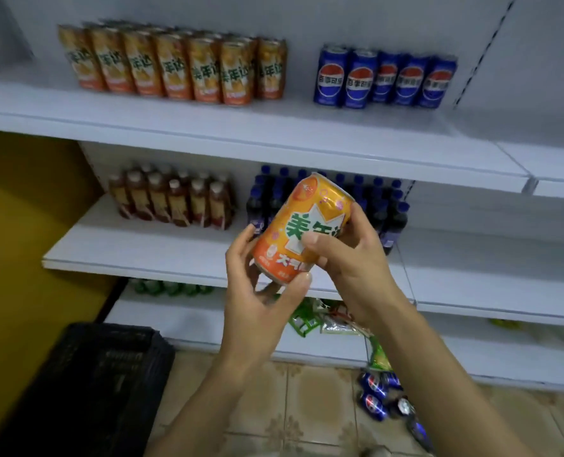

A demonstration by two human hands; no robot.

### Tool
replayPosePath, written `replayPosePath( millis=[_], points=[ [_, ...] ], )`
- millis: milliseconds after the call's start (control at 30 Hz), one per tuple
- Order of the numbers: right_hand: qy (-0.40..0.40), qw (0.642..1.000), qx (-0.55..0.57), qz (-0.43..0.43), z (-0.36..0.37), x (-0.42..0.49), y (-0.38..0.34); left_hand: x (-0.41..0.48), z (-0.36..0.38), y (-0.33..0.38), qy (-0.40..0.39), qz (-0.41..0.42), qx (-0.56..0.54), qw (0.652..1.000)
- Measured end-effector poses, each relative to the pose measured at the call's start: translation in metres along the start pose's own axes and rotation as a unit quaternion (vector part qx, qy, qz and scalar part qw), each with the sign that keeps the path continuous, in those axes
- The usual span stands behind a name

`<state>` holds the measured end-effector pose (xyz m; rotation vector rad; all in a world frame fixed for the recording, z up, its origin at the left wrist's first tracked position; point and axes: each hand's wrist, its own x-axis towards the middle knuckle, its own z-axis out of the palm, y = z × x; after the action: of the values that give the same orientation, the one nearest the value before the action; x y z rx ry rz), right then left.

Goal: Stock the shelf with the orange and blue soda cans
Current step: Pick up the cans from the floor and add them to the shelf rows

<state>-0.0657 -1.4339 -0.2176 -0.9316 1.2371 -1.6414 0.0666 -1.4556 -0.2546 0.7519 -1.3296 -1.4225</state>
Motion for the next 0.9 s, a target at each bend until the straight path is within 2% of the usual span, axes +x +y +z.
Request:
replayPosePath(
  millis=[67,167,300,433,633,833,900],
  points=[
    [-0.020,0.999,-0.022,-0.014,0.012,0.009,-0.007,0.003,-0.018,0.005,-0.010,-0.067,-0.092,0.993],
    [-0.037,0.996,-0.072,-0.036,0.026,0.026,-0.019,0.016,-0.032,0.011,-0.015,-0.109,-0.142,0.984],
    [-0.053,0.988,-0.129,-0.071,0.042,0.058,-0.037,0.056,-0.033,0.023,0.005,-0.109,-0.201,0.973],
    [-0.061,0.966,-0.207,-0.140,0.046,0.102,-0.066,0.115,-0.023,0.041,-0.028,-0.082,-0.259,0.962],
    [-0.001,0.887,-0.375,-0.268,0.048,0.171,-0.109,0.199,-0.001,0.059,-0.059,-0.059,-0.278,0.957],
    [0.007,0.852,-0.459,-0.250,0.054,0.243,-0.126,0.278,0.018,0.050,-0.076,-0.073,-0.304,0.947],
    [0.013,0.850,-0.462,-0.252,0.052,0.267,-0.124,0.301,0.014,0.043,-0.060,-0.066,-0.215,0.973]
  ],
)
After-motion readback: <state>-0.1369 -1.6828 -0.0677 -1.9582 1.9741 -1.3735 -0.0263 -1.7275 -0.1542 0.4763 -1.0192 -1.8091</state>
